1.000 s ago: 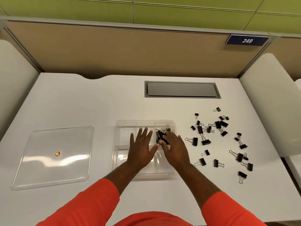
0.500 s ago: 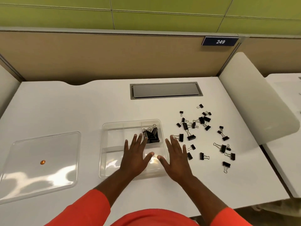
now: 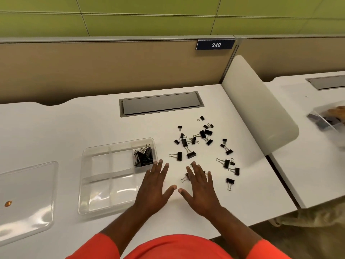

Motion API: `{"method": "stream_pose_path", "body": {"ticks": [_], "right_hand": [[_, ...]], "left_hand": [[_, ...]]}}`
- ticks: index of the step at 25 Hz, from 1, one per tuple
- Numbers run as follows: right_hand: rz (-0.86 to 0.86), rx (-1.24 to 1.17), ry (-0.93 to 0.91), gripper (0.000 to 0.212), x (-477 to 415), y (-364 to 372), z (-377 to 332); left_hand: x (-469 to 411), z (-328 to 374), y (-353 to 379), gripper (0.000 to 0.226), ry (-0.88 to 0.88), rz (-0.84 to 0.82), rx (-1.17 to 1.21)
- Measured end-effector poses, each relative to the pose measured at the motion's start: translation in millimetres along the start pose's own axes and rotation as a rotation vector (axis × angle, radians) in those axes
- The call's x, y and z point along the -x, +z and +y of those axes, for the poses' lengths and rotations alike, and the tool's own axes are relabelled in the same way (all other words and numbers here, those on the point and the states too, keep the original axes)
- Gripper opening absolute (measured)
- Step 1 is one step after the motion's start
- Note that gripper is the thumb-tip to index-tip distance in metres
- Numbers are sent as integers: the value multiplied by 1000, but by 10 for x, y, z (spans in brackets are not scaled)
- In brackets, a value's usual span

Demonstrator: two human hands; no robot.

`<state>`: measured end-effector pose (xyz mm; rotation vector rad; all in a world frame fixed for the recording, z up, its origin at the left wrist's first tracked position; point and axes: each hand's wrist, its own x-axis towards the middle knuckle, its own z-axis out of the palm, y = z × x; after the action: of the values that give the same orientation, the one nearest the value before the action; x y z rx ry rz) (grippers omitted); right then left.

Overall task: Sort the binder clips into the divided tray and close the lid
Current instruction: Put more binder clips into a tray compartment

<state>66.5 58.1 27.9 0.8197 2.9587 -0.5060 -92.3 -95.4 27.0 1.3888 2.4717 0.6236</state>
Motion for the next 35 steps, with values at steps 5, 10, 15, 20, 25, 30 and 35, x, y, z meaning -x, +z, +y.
{"method": "stream_pose_path", "body": {"ticks": [5, 10, 15, 20, 25, 30, 35], "right_hand": [[-28, 6, 16, 82, 50, -92, 515], [10, -58, 58, 76, -49, -36, 998], [57, -87, 63, 68, -227, -42, 1459], [96, -146, 62, 62, -393, -134, 1842], [113, -235, 86, 65, -503, -228, 2064], [133, -285, 95, 60, -525, -175, 2108], [177, -288, 84, 44, -540, -134, 2065]], "left_hand": [[-228, 397, 154, 78, -8, 5, 64], [-454, 563, 358, 76, -109, 2, 134], [-717, 627, 561, 76, -233, 6, 198], [-1048, 556, 667, 75, -298, 0, 185], [-1342, 474, 713, 78, -300, -42, 129], [-1408, 452, 754, 61, -291, -13, 102], [-1422, 449, 727, 50, -277, -9, 78]]}}
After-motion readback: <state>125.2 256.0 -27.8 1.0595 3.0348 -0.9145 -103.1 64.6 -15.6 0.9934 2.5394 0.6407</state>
